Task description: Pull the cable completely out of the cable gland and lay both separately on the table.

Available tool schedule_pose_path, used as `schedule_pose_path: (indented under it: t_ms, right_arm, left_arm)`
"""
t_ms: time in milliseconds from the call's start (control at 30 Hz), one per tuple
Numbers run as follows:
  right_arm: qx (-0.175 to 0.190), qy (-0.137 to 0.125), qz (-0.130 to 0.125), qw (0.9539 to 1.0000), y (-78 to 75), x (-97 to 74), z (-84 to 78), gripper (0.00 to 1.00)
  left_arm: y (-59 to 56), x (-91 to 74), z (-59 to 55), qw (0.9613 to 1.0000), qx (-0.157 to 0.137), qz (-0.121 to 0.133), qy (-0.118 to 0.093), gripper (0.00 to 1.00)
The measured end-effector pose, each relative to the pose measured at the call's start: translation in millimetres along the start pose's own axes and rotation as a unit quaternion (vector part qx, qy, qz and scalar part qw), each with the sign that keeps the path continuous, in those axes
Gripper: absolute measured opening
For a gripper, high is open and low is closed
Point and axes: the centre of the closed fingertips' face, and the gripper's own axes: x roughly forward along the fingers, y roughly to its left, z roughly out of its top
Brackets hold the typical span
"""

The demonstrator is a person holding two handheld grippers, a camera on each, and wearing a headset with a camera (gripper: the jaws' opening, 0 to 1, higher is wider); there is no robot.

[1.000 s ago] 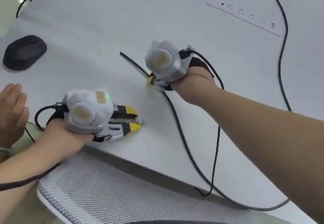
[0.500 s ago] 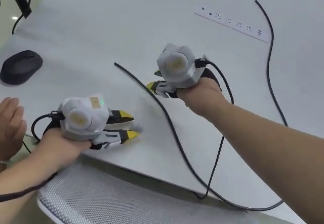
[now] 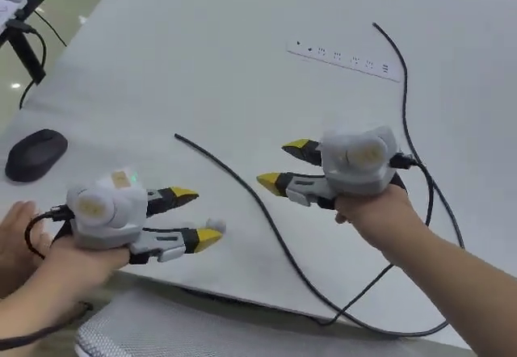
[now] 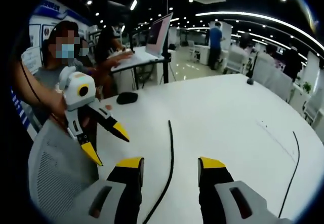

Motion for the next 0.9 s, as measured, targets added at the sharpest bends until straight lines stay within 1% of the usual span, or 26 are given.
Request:
schedule_pose_path:
  t_ms: [33,67,100,133,167,200,233,267,300,367,400,433,500,533,567,633,700,733,800,867,900]
  right_arm:
    - [0.008,-0.01,-0.005,0.9999,0.3,-6.8,0.5,0.43]
    - [0.025,-0.024,-0.01,0.9994,2.7,-17.8,-0.1,0.45]
    - [0.037,-0.032,-0.01,0.9988,5.0,-24.7,-0.9,0.48]
    - [0.046,-0.042,-0.017,0.9979,6.8,-35.2,-3.5,0.51]
    - [0.051,-0.046,-0.024,0.9974,7.2,-42.7,-6.0,0.52]
    - [0.064,-0.057,-0.033,0.9958,10.0,-54.5,-9.3,0.54]
    - [0.074,-0.065,-0.035,0.9945,12.8,-62.0,-11.5,0.56]
    - [0.08,-0.072,-0.041,0.9934,15.6,-73.2,-16.5,0.57]
    - [0.084,-0.076,-0.049,0.9924,16.1,-80.2,-20.7,0.59]
    - [0.112,-0.079,-0.058,0.9889,21.3,-95.4,-33.8,0.61]
    - [0.121,-0.079,-0.061,0.9877,23.5,-100.8,-39.4,0.62]
    - [0.121,-0.078,-0.065,0.9875,26.3,-107.5,-47.8,0.63]
    - [0.114,-0.066,-0.072,0.9887,31.9,-113.0,-61.0,0.66]
    - [0.113,-0.064,-0.07,0.989,35.6,-114.7,-66.6,0.68]
    - [0.11,-0.054,-0.071,0.99,40.0,-117.3,-77.0,0.69]
    - [0.102,-0.037,-0.07,0.9917,46.7,-120.3,-90.2,0.72]
    - [0.103,-0.035,-0.067,0.9918,50.4,-123.5,-95.1,0.75]
    - [0.108,-0.039,-0.067,0.9911,51.0,-124.7,-95.5,0.77]
    - [0.133,-0.047,-0.061,0.9881,53.4,-126.6,-95.3,0.8]
    - [0.139,-0.055,-0.062,0.9868,54.7,-128.8,-93.0,0.81]
    - [0.141,-0.054,-0.06,0.9867,57.1,-128.9,-91.9,0.82]
  left_arm:
    - [-2.5,-3.2,3.7,1.0,-0.007,-0.001,-0.002,0.57]
    - [-4.3,-5.9,7.2,1.0,-0.005,0.0,-0.007,0.59]
    - [-6.5,-9.7,13.8,0.9998,-0.012,0.002,-0.018,0.61]
    - [-8.1,-12.1,17.9,0.9995,-0.02,0.003,-0.025,0.62]
    - [-9.8,-14.6,21.7,0.9991,-0.027,0.003,-0.032,0.64]
    - [-11.3,-17.3,25.4,0.9986,-0.034,0.004,-0.04,0.66]
    - [-12.5,-20.9,29.0,0.998,-0.041,0.006,-0.047,0.68]
    - [-13.6,-23.6,30.4,0.9977,-0.045,0.008,-0.049,0.69]
    - [-13.7,-26.7,31.4,0.9974,-0.047,0.01,-0.054,0.7]
    - [-16.0,-31.8,31.5,0.9968,-0.057,0.014,-0.055,0.73]
    - [-16.5,-33.6,31.3,0.9966,-0.059,0.015,-0.056,0.74]
    - [-17.4,-36.0,30.9,0.9963,-0.062,0.017,-0.056,0.75]
    - [-17.8,-38.2,29.9,0.9959,-0.067,0.018,-0.057,0.78]
    - [-20.6,-38.7,29.3,0.9958,-0.067,0.018,-0.06,0.8]
    - [-22.6,-38.3,28.2,0.9959,-0.064,0.018,-0.06,0.84]
    - [-28.2,-37.7,25.0,0.9958,-0.075,0.005,-0.052,0.85]
    - [-32.1,-39.8,27.2,0.996,-0.069,0.005,-0.056,0.87]
    - [-33.6,-41.2,29.1,0.9961,-0.067,0.005,-0.058,0.88]
    - [-33.0,-43.1,31.5,0.9957,-0.069,0.006,-0.062,0.9]
    - [-31.3,-46.0,33.1,0.9951,-0.075,0.009,-0.065,0.91]
    - [-30.7,-48.0,33.8,0.9947,-0.077,0.01,-0.067,0.91]
